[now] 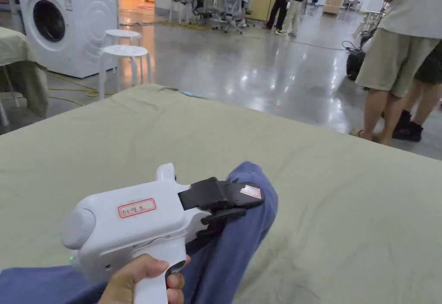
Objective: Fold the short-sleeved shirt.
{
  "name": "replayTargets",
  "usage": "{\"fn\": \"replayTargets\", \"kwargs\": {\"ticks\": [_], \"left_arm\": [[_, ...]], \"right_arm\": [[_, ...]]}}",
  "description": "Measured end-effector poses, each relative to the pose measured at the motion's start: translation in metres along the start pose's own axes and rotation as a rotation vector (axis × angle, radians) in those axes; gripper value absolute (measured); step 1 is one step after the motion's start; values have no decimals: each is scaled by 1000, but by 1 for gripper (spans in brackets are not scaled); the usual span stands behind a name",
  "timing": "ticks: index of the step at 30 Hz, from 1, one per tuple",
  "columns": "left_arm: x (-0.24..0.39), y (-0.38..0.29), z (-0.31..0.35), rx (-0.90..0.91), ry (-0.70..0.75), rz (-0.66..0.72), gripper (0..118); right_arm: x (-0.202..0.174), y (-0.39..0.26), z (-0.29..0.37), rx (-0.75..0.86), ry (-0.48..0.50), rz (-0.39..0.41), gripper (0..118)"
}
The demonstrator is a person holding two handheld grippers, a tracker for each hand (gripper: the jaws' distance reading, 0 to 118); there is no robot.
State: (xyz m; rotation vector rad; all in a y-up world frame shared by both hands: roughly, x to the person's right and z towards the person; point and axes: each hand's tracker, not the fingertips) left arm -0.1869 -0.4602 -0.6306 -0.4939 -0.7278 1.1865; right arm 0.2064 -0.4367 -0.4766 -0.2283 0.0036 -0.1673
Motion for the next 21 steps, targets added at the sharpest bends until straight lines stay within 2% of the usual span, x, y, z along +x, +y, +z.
{"fn": "replayTargets", "kwargs": {"ticks": [4, 10, 12, 16, 18, 21], "left_arm": [[35, -58, -99, -235, -91, -60, 15], [61, -184, -194, -571, -91, -169, 15], [52, -225, -212, -667, -45, -198, 15], [13, -286, -230, -807, 127, -249, 15], [-5, -299, -230, -831, 203, -256, 15], [-19, -308, -230, -848, 297, -381, 15]], "right_arm": [[52, 11, 34, 59, -150, -10, 2], [116, 22, 87, 136, -348, -39, 2], [130, 22, 99, 144, -399, -43, 2], [150, 13, 112, 120, -441, -54, 2], [156, 7, 110, 89, -447, -66, 2], [160, -3, 101, 37, -437, -87, 2]]}}
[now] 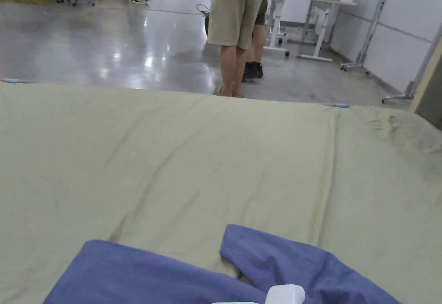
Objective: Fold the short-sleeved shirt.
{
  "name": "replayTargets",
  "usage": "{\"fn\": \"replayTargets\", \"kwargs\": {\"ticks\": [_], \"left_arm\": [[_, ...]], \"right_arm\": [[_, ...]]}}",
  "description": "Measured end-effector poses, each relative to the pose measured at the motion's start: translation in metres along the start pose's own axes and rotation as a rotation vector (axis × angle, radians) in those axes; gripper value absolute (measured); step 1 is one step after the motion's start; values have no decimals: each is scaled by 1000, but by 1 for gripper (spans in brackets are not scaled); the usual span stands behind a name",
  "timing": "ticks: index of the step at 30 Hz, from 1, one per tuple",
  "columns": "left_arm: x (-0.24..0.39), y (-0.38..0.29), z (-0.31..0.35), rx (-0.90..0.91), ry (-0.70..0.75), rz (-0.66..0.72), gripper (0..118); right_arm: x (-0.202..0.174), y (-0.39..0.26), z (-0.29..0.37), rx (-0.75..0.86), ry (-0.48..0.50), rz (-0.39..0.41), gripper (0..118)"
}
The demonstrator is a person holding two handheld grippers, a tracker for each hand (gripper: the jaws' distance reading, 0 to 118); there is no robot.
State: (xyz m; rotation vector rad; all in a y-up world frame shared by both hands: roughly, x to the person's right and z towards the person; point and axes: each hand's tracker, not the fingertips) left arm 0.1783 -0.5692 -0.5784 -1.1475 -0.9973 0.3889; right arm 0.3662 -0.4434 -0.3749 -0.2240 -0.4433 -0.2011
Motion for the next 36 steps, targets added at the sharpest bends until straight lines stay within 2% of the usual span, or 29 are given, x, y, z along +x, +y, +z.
{"fn": "replayTargets", "kwargs": {"ticks": [4, 5, 6, 7, 8, 9, 10, 12, 13, 14, 17, 18, 21, 25, 28, 29, 31, 32, 36], "left_arm": [[-4, 3, 2, 4, -26, 5, 15], [-2, 3, 2, 6, -26, 2, 19], [0, 3, 4, 14, -30, -21, 29], [2, 1, 9, 33, -46, -44, 50], [5, -1, 15, 47, -73, -50, 85], [12, -3, 24, 59, -110, -46, 101], [16, -6, 40, 65, -126, -49, 105], [18, -12, 77, 107, -133, -69, 100], [16, -19, 101, 162, -126, -89, 77], [13, -26, 123, 209, -109, -99, 3], [-13, -53, 189, 278, 40, 35, 0], [-27, -60, 212, 285, 38, 71, 0], [-46, -64, 261, 391, 225, 69, 0], [-91, -28, 300, 513, 341, 164, 0], [-123, 13, 306, 507, 380, 199, 0], [-133, 23, 304, 500, 433, 225, 16], [-153, 47, 291, 434, 493, 243, 89], [-161, 54, 285, 417, 494, 260, 100], [-186, 76, 256, 282, 501, 304, 99]], "right_arm": [[-6, -7, -6, -42, 42, -1, 2], [-6, -6, -5, -48, 52, 2, 2], [-6, -7, -5, -53, 66, 5, 2], [-7, -7, -4, -58, 84, 4, 2], [-32, -8, 1, -59, 101, 1, 2], [-38, -8, 3, -62, 118, -1, 2], [-39, -7, 4, -63, 134, -2, 2], [-47, -11, 0, -56, 157, 2, 2], [-50, -12, -1, -54, 168, 6, 2], [-52, -12, 0, -50, 179, 9, 2], [-59, -19, 1, -44, 220, 14, 2], [-63, -21, 2, -48, 235, 16, 2], [-74, -24, -3, -72, 264, 30, 2], [-85, -26, -8, -95, 279, 56, 2], [-86, -25, -12, -95, 273, 70, 2], [-85, -24, -14, -97, 262, 78, 2], [-83, -23, -19, -100, 222, 92, 2], [-82, -22, -21, -104, 207, 92, 2], [-75, -19, -24, -114, 166, 81, 2]]}}
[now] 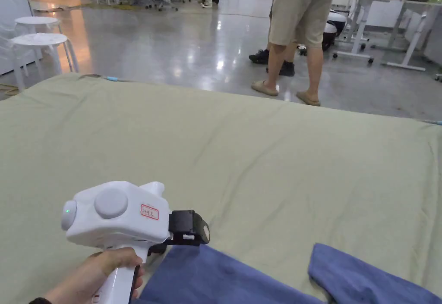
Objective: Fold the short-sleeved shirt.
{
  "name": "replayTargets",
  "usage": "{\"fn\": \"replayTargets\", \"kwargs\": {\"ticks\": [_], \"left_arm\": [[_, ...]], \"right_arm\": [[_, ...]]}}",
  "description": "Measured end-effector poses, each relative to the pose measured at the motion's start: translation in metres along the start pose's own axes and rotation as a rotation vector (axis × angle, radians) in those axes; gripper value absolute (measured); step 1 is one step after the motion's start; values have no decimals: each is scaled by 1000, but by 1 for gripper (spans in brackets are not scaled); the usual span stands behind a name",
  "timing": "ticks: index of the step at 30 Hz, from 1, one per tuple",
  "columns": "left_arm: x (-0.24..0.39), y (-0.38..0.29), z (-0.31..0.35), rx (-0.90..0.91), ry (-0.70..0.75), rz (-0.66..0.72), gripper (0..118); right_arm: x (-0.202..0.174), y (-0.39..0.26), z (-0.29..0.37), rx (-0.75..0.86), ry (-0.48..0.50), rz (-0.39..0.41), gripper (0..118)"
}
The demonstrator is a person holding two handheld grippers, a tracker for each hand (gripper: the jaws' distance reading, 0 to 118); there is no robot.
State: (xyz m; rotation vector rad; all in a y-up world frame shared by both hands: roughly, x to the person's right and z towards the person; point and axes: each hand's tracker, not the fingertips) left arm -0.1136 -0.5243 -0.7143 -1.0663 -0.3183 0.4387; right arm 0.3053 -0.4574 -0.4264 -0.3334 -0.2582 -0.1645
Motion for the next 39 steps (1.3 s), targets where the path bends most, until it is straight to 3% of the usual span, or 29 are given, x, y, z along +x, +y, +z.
{"fn": "replayTargets", "kwargs": {"ticks": [4, 5, 6, 7, 11, 13, 18, 22, 26, 27, 32, 35, 36, 37, 38, 39], "left_arm": [[13, -6, -7, -16, 47, -113, 97], [13, -4, -2, -6, 44, -144, 72], [18, -9, 2, 8, 58, -166, 27], [20, -15, 3, 4, 72, -159, 4], [11, -34, -9, -172, 12, -135, 4], [8, -33, -7, -87, 21, -151, 4], [16, -38, -8, -78, 54, -213, 3], [29, -41, -9, -74, 104, -282, 3], [28, -47, -8, -44, 108, -267, 3], [29, -51, -7, -29, 104, -287, 3], [34, -52, -7, -18, 123, -292, 3], [35, -49, -8, -20, 132, -309, 3], [36, -51, -8, -16, 135, -310, 3], [35, -51, -7, -4, 138, -302, 3], [34, -52, -6, 7, 137, -297, 3], [34, -53, -3, 14, 133, -295, 3]], "right_arm": [[6, 0, -3, -8, -36, 21, 2], [6, 0, -4, -11, -40, 24, 2], [7, 0, -6, -15, -41, 25, 2], [7, 0, -7, -20, -41, 24, 2], [8, 4, -15, -41, -18, 32, 2], [9, 13, -19, -18, -18, 68, 2], [18, 47, -42, 47, 3, 124, 2], [22, 71, -92, -91, 118, 221, 6], [23, 74, -162, -417, 206, 197, 83], [23, 72, -181, -521, 213, 201, 87], [19, 55, -240, -677, 98, 315, 87], [16, 43, -257, -693, 96, 389, 84], [14, 39, -261, -726, 90, 409, 74], [10, 36, -262, -778, 92, 419, 54], [8, 34, -260, -823, 120, 404, 24], [4, 36, -256, -831, 153, 372, 11]]}}
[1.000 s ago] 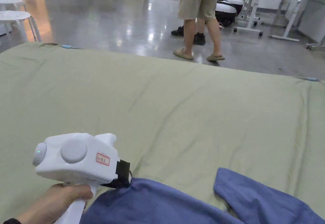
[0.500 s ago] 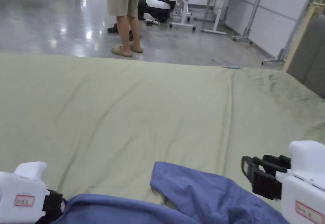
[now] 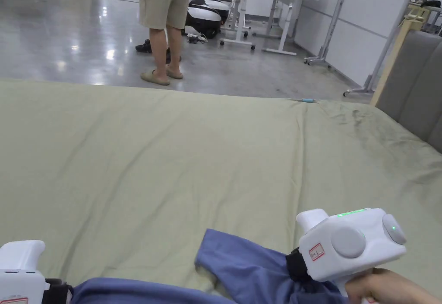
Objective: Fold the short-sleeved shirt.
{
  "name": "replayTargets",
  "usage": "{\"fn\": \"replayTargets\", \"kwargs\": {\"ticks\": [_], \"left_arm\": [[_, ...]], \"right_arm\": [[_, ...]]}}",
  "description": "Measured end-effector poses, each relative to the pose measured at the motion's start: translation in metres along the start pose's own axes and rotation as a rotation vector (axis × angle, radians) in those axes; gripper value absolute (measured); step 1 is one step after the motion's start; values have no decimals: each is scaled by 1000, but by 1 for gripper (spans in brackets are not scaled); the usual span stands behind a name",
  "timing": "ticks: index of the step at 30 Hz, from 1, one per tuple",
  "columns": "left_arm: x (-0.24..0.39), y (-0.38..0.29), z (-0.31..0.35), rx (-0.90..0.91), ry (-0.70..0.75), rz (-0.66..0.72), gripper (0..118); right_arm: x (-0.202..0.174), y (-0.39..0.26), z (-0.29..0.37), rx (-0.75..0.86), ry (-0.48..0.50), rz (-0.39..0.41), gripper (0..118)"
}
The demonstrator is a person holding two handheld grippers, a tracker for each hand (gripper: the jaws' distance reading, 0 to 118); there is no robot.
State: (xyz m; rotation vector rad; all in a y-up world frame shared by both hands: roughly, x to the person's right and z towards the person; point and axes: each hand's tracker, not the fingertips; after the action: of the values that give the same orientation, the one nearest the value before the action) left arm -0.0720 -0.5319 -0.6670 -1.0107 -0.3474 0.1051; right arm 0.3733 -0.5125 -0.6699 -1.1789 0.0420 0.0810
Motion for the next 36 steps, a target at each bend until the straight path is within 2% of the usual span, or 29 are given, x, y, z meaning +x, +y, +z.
{"fn": "replayTargets", "kwargs": {"ticks": [2, 4, 6, 9, 15, 19, 23, 26, 32, 36], "left_arm": [[-1, 3, 8, -8, -38, 31, 4], [-7, 4, 21, -44, -191, 114, 4], [-6, 4, 40, -8, -260, 119, 4], [0, 11, 74, 59, -249, 59, 4], [-20, 40, 138, 231, -345, 205, 4], [-21, 56, 170, 287, -298, 182, 4], [-28, 83, 205, 382, -312, 232, 4], [-26, 108, 236, 468, -247, 186, 4], [-26, 165, 289, 584, -187, 160, 4], [-20, 208, 315, 658, -127, 147, 4]], "right_arm": [[-8, 1, 9, 15, -44, 38, 6], [-10, -2, 22, 26, -46, 37, 6], [-6, -5, 41, 90, -37, -16, 6], [6, -11, 80, 194, -7, -92, 6], [21, -20, 169, 378, 23, -147, 6], [27, -23, 220, 498, 36, -196, 6], [33, -15, 263, 584, 23, -218, 6], [36, -3, 292, 659, -21, -219, 6], [42, 34, 340, 827, -78, -279, 6], [38, 76, 367, 899, -131, -271, 6]]}}
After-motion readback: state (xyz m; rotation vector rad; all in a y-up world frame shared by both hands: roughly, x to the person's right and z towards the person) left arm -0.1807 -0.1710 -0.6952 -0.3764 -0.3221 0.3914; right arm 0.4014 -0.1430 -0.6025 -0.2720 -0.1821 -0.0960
